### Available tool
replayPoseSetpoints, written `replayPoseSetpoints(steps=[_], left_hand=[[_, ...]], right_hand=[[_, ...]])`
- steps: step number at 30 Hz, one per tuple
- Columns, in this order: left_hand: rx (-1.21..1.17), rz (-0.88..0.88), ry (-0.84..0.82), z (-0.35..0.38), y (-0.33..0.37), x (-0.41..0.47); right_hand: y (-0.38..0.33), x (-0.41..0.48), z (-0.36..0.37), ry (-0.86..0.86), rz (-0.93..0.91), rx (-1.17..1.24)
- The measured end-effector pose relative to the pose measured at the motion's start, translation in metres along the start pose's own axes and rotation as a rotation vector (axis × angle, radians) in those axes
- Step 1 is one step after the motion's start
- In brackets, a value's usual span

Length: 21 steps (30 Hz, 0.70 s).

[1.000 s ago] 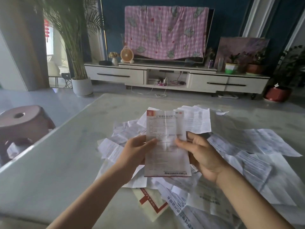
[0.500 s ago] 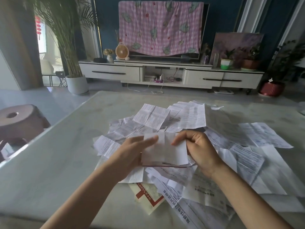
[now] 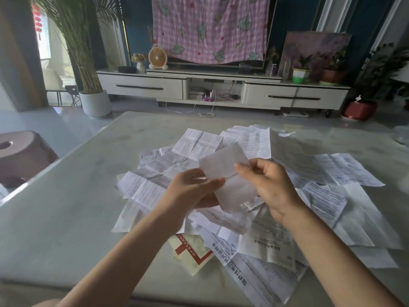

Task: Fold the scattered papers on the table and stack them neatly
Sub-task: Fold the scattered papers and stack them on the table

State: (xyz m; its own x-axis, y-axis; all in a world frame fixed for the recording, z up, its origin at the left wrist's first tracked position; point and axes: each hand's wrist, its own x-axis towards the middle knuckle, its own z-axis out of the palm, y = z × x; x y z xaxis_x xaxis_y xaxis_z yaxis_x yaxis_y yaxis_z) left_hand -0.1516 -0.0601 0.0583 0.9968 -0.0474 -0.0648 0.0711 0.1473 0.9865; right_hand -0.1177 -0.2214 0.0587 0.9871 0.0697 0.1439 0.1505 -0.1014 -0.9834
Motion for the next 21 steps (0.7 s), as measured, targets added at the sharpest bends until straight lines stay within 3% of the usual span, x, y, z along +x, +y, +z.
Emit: replayPoseSetpoints(steps=[4, 11, 21], left_hand=[[-0.003, -0.018, 0.084, 0.016, -0.006, -0.002], [0.049, 0.045, 0.153, 0.015, 0.000, 0.005], [0.095, 0.077, 0.206, 0.016, 0.005, 0.004]], right_hand=[[0.005, -0.001, 0.002, 0.087, 0.057, 0.141], [-0.001, -0.001, -0.019, -0.148, 0.203, 0.170], [-0.002, -0.001, -0.020, -0.140, 0.189, 0.212]])
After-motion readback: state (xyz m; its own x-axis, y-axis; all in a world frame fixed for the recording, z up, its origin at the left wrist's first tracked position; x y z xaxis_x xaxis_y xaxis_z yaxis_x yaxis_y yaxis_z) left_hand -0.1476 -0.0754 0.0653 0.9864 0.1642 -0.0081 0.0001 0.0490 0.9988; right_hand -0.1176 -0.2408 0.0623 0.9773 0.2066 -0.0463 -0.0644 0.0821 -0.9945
